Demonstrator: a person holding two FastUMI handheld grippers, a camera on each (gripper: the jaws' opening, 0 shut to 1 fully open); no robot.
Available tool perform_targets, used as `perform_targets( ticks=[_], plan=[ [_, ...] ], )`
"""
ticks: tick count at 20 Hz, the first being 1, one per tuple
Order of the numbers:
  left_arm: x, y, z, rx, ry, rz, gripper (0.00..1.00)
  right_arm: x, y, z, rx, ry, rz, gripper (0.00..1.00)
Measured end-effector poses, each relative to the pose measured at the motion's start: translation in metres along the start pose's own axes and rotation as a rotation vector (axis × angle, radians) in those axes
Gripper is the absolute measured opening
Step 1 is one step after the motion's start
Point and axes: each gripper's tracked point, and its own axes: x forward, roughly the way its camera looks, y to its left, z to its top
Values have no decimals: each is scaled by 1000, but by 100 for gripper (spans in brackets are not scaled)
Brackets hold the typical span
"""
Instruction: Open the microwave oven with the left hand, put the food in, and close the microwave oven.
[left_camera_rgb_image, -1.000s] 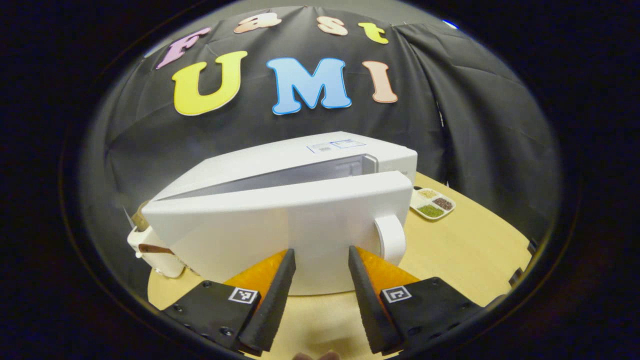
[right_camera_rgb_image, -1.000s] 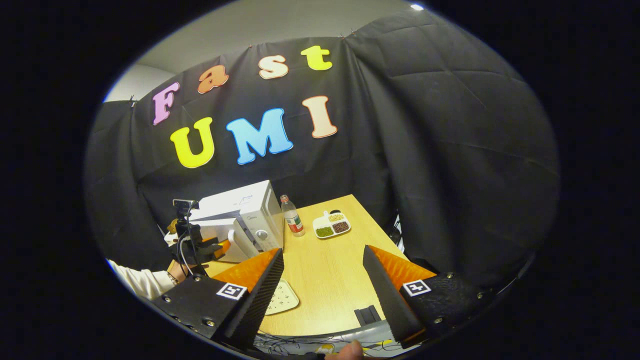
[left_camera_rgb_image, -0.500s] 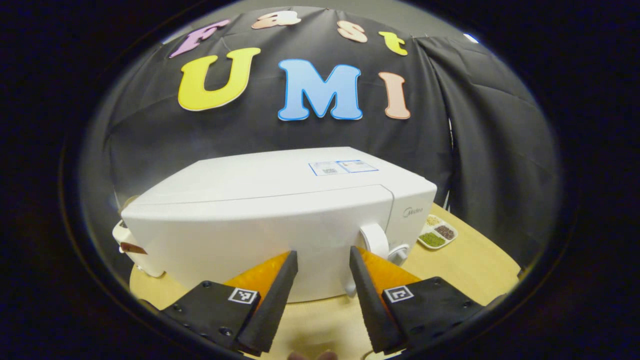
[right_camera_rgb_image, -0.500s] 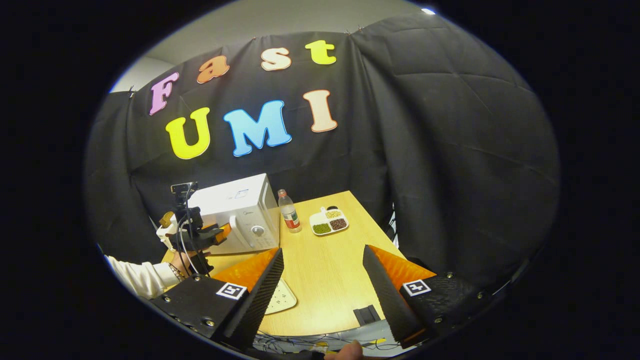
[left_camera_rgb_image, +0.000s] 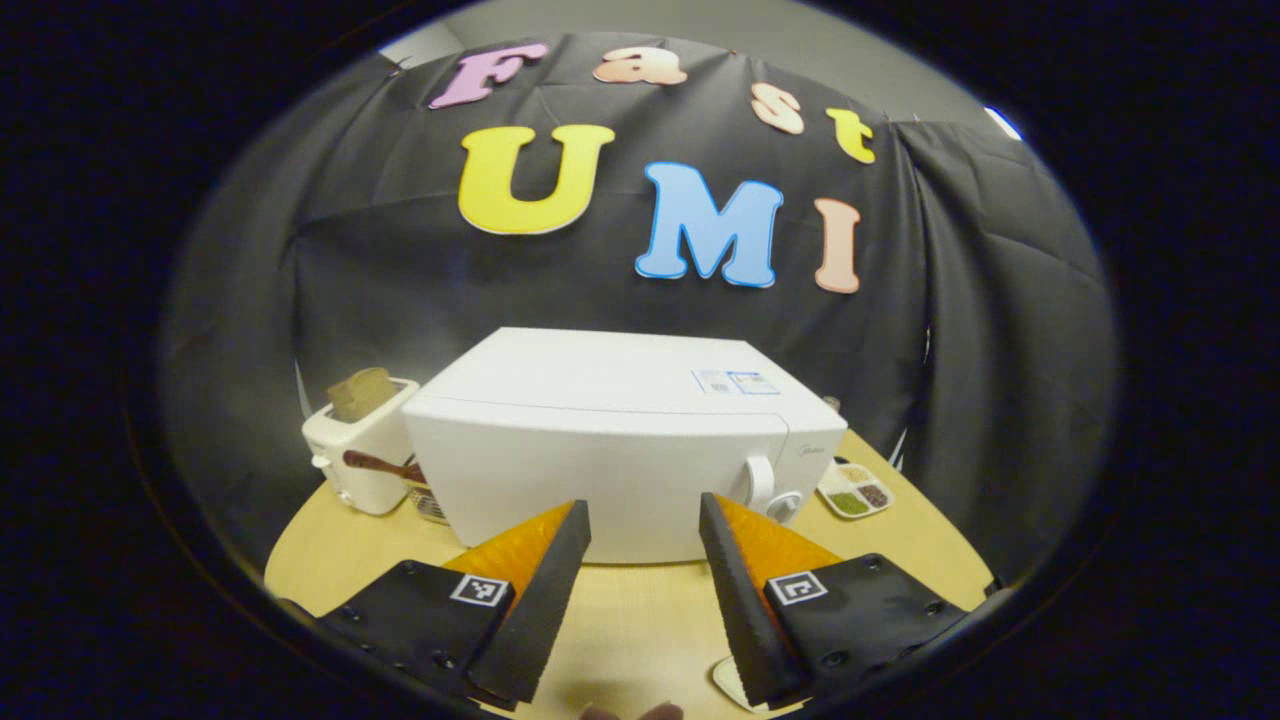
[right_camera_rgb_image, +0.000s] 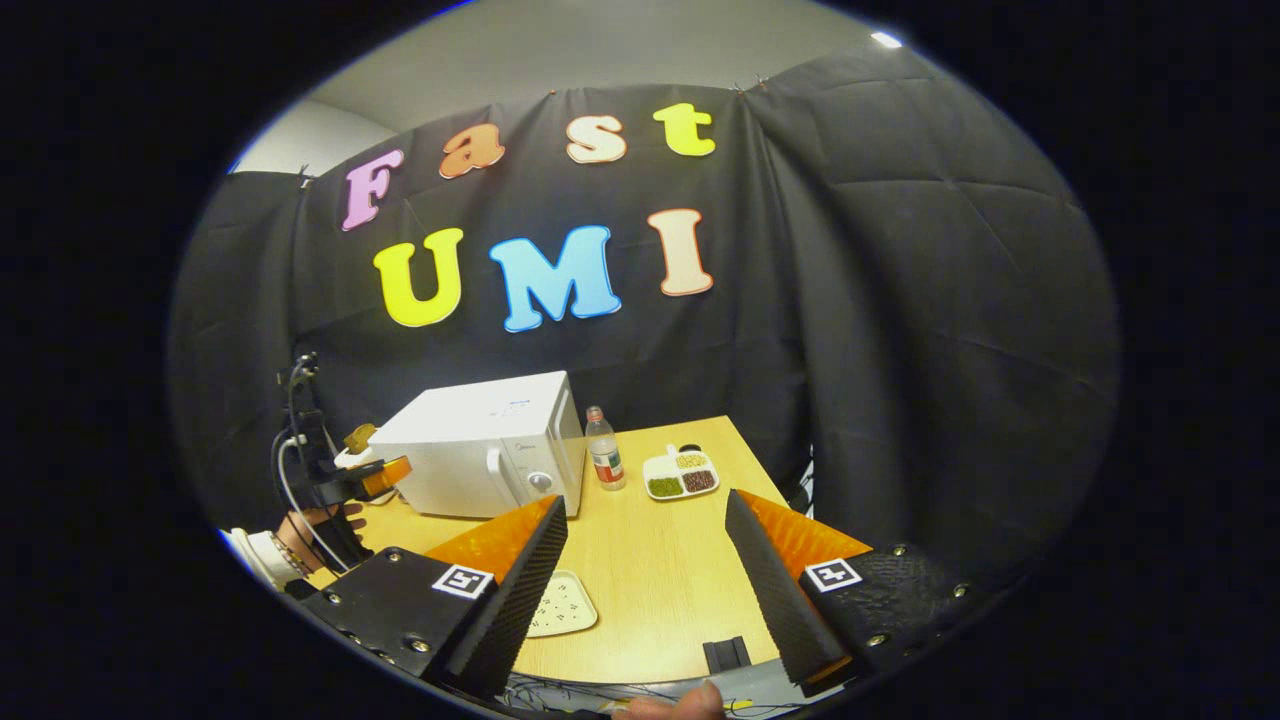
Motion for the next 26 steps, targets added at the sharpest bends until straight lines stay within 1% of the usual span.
perform_targets(
  ticks=[1, 2, 3, 4, 5, 6, 7, 8, 9, 10, 11, 12, 13, 15, 17, 19, 21, 24, 25, 26],
  plan=[
    [-29, 5, 16, -12, -30, 16, 77, -4, 2, 7, -12, -19, 25, 98],
    [-61, 7, 32, -28, -60, 32, 82, -9, 5, 11, -24, -29, 53, 97],
    [-90, 6, 47, -49, -83, 47, 82, -13, 5, 15, -37, -27, 69, 97],
    [-123, -2, 63, -70, -111, 46, 77, -19, 2, 21, -49, -37, 81, 97],
    [-155, -14, 83, -75, -159, 43, 88, -26, 1, 33, -66, -64, 91, 97],
    [-187, -24, 106, -59, -208, 43, 83, -32, 2, 44, -78, -85, 104, 100],
    [-222, -37, 123, -17, -251, 45, 82, -37, 6, 53, -84, -96, 119, 97],
    [-257, -50, 142, 51, -295, 54, 76, -42, 10, 62, -86, -114, 137, 97],
    [-288, -66, 160, 112, -335, 49, 75, -47, 13, 76, -81, -137, 143, 97],
    [-318, -89, 179, 157, -385, 25, 82, -52, 14, 88, -73, -162, 145, 100],
    [-344, -109, 198, 189, -432, 8, 76, -59, 18, 100, -61, -186, 155, 97],
    [-365, -124, 214, 201, -468, -3, 77, -65, 25, 111, -46, -208, 166, 97],
    [-377, -135, 224, 196, -485, -20, 76, -71, 30, 122, -30, -229, 175, 97],
    [-393, -144, 242, 147, -496, -33, 77, -86, 43, 142, -29, -278, 194, 97],
    [-395, -145, 251, 79, -475, -51, 77, -96, 49, 162, -56, -339, 171, 97],
    [-390, -138, 244, 30, -415, -65, 78, -103, 62, 167, -87, -365, 161, 97],
    [-391, -127, 245, 19, -413, -74, 77, -106, 73, 170, -103, -382, 150, 97],
    [-394, -105, 241, 31, -408, -73, 76, -107, 86, 166, -119, -383, 136, 97],
    [-393, -101, 239, 36, -407, -74, 88, -108, 92, 164, -123, -375, 141, 97],
    [-393, -96, 238, 38, -406, -74, 77, -106, 97, 161, -126, -365, 143, 97]
  ],
)
